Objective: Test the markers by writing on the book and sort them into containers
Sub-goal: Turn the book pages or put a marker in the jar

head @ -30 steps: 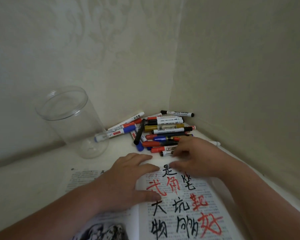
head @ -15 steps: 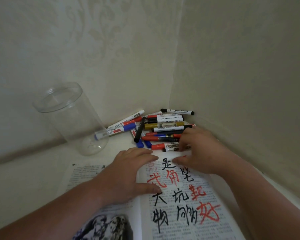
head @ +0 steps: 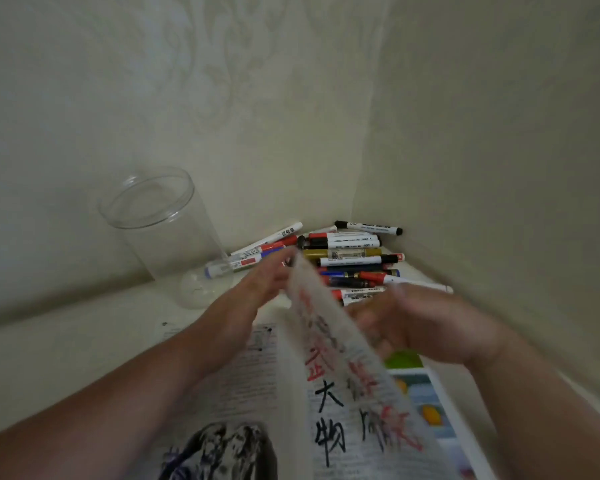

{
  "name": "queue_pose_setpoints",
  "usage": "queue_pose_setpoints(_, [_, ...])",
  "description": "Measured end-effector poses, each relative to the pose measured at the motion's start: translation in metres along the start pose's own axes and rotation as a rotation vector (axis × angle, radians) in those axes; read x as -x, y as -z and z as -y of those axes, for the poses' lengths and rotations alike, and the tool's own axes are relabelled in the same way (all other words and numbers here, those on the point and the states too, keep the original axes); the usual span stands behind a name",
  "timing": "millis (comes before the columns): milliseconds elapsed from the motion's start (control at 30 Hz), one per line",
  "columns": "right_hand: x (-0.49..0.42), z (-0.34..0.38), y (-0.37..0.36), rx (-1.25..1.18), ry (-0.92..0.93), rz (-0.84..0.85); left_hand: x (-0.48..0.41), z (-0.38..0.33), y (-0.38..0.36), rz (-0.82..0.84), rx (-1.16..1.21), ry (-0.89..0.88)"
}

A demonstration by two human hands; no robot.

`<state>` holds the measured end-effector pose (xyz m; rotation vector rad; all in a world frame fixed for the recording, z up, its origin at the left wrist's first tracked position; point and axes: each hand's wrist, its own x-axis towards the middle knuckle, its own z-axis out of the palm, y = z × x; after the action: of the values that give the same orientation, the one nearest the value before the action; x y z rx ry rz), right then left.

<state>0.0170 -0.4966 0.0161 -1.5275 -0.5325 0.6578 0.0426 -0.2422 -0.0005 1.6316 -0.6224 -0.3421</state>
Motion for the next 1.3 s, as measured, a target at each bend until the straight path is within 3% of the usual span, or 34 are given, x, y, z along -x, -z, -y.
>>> queue_pose_setpoints(33, [-0.005,0.0,-0.008,0.116,0.007,-0.004,-0.006,-0.007,0.005,0.011,0.072,-0.012])
queue_pose_setpoints(167, [-0.023,-0.005,-0.033,0.396,0.0,-0.004,-0.015,-0.047,0.035,0.029,-0.045,-0.011])
queue_pose_setpoints(333, [-0.038,-0.009,-0.055,0.697,-0.002,-0.038,-0.011,-0.077,0.049,-0.033,-0.746,-0.147])
queue_pose_setpoints(533, [-0.045,-0.019,-0.059,0.89,0.021,-0.064,-0.005,-0.034,0.046,0.167,-1.057,0.133])
queue_pose_setpoints(633, [-0.044,-0.016,-0.047,1.105,0.048,-0.214,0.002,-0.006,0.041,0.226,-1.109,0.155])
queue_pose_setpoints(700, [-0.037,-0.006,-0.03,1.268,-0.114,-0.328,0.001,0.008,0.033,0.198,-1.151,0.115])
queue_pose_setpoints(800, [-0.023,-0.001,-0.006,1.294,-0.364,-0.43,-0.011,0.019,0.015,0.109,-1.153,0.051])
queue_pose_setpoints(967, [-0.011,-0.004,0.009,1.334,-0.482,-0.503,-0.026,0.028,-0.007,0.16,-1.109,-0.015])
queue_pose_setpoints(1200, [-0.007,-0.005,0.015,1.335,-0.452,-0.508,-0.016,0.042,-0.008,-0.027,-0.91,-0.124])
queue_pose_setpoints(1300, [-0.003,-0.002,0.016,1.1,-0.253,-0.705,-0.015,0.04,-0.009,-0.065,-0.865,-0.095])
